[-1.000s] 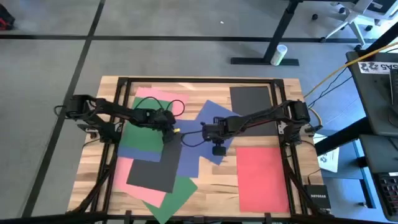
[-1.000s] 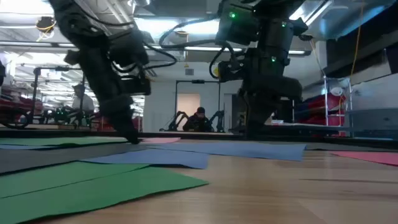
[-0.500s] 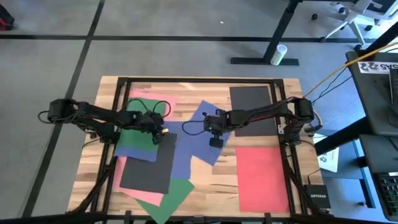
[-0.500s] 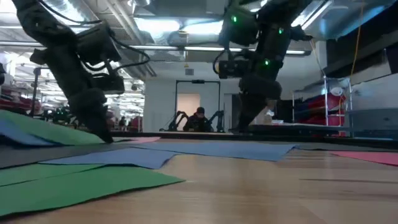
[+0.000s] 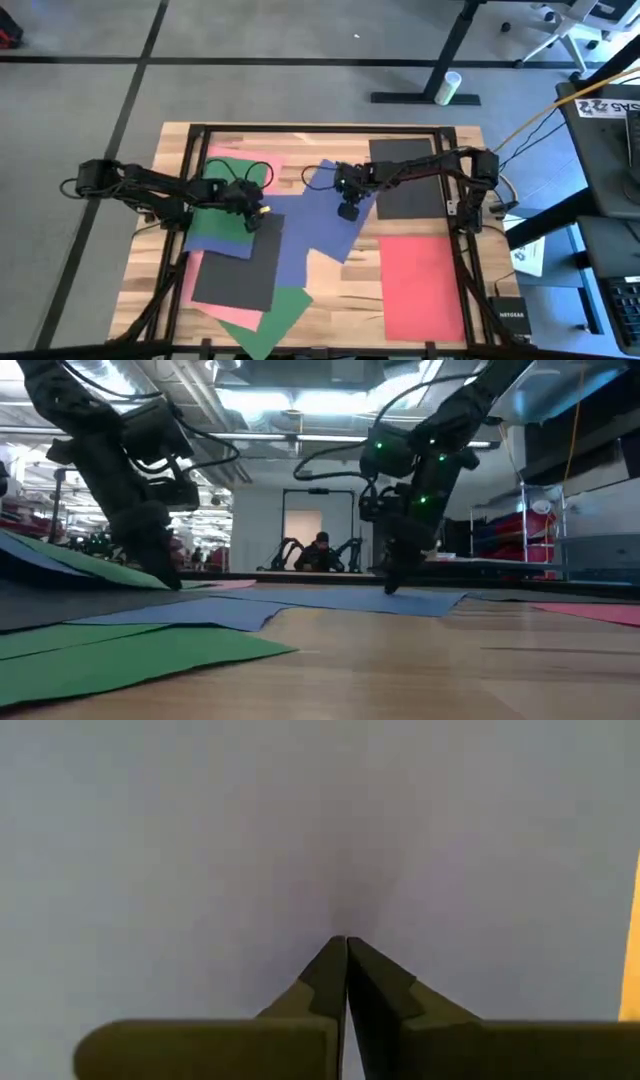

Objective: Organize paper
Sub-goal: Move the blue paper to the top center of the table

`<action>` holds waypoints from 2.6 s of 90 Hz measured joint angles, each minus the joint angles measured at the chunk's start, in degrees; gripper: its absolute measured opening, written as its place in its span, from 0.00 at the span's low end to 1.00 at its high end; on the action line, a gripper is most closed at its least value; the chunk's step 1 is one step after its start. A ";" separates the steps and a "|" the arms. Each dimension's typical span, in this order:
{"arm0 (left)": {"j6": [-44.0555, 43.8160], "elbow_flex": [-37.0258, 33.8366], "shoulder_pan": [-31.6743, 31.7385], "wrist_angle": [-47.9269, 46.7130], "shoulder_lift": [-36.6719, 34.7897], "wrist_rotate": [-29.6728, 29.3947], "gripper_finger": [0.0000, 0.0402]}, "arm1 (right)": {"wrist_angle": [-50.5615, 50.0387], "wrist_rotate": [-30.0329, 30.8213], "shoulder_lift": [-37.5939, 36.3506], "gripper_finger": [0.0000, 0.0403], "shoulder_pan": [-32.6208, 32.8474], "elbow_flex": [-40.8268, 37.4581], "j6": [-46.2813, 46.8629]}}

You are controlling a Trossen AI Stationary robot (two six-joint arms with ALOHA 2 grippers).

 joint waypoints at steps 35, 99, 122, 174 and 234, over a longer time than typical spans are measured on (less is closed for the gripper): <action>0.02 0.07 -0.63 0.15 -0.02 0.04 0.00 | 0.56 0.16 1.46 0.00 -4.46 4.70 -3.67; 0.38 0.13 -0.59 0.18 0.00 0.04 0.00 | -15.86 -5.18 0.30 0.00 7.83 10.47 -1.11; 0.05 0.15 -0.61 0.16 0.00 0.03 0.00 | -21.39 -3.33 2.49 0.00 5.64 10.35 2.99; 1.55 2.85 -1.44 1.73 0.00 -0.66 0.00 | -18.01 -2.99 2.55 0.00 0.25 7.74 3.13; 5.30 9.33 -3.08 -0.66 0.00 -0.68 0.00 | -11.53 -0.92 2.88 0.00 -4.71 7.56 -1.74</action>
